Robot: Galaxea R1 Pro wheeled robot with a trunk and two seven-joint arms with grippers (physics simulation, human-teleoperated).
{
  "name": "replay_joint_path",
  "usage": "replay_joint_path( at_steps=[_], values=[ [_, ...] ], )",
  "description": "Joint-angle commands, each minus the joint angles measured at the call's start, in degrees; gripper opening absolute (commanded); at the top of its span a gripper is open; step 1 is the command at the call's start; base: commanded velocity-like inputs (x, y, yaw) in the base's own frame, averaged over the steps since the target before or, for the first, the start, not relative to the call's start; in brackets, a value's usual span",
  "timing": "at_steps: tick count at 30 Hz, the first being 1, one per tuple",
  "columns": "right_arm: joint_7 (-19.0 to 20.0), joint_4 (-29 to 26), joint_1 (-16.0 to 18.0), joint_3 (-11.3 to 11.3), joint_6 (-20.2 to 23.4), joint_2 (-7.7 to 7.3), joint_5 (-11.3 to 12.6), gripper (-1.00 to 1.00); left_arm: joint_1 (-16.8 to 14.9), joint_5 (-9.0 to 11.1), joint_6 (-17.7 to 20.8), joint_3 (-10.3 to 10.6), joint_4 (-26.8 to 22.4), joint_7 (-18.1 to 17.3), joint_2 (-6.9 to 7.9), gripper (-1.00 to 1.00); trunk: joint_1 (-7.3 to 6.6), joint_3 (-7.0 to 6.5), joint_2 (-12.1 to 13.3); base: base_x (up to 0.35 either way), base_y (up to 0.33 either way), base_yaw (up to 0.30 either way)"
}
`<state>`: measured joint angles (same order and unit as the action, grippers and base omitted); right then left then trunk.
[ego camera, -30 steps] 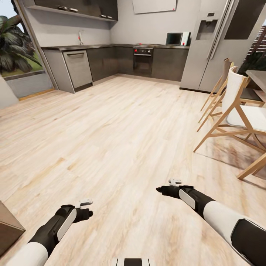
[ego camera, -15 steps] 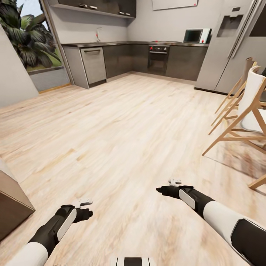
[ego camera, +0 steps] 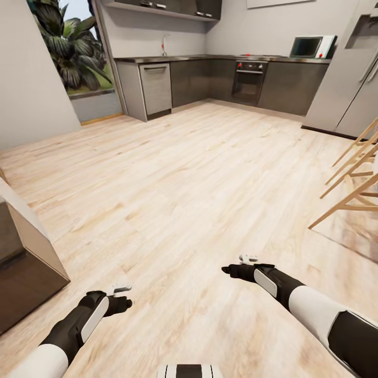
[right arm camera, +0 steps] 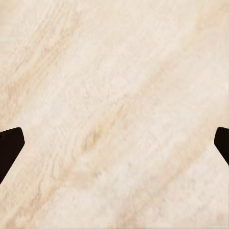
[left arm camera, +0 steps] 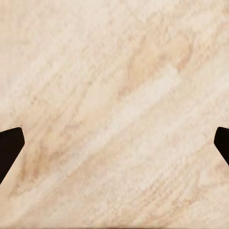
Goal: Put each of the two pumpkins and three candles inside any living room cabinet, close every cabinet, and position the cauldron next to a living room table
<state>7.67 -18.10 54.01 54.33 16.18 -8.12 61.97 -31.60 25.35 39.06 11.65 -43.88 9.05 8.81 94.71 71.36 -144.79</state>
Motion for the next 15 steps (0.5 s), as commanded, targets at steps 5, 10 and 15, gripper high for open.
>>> replay_joint_path(
  at_steps=[5, 10, 15],
  values=[
    [0.07, -0.07, -0.02, 0.23, 0.14, -0.11, 0.17, 1.00, -0.04, 0.63, 0.14, 0.31, -0.06, 0.53, 0.06, 1.00, -0.01, 0.31, -0.02, 0.000, 0.000, 0.240],
    [0.07, -0.05, 0.03, 0.25, 0.09, -0.12, 0.17, 1.00, -0.04, 0.66, 0.14, 0.31, -0.06, 0.53, 0.06, 1.00, -0.01, 0.57, -0.02, 0.000, 0.000, 0.240],
    [0.07, -0.06, -0.02, 0.25, 0.03, -0.10, 0.17, 1.00, -0.04, 0.66, 0.14, 0.31, -0.06, 0.53, 0.06, 1.00, -0.01, 0.83, -0.02, 0.000, 0.000, 0.240]
  ],
)
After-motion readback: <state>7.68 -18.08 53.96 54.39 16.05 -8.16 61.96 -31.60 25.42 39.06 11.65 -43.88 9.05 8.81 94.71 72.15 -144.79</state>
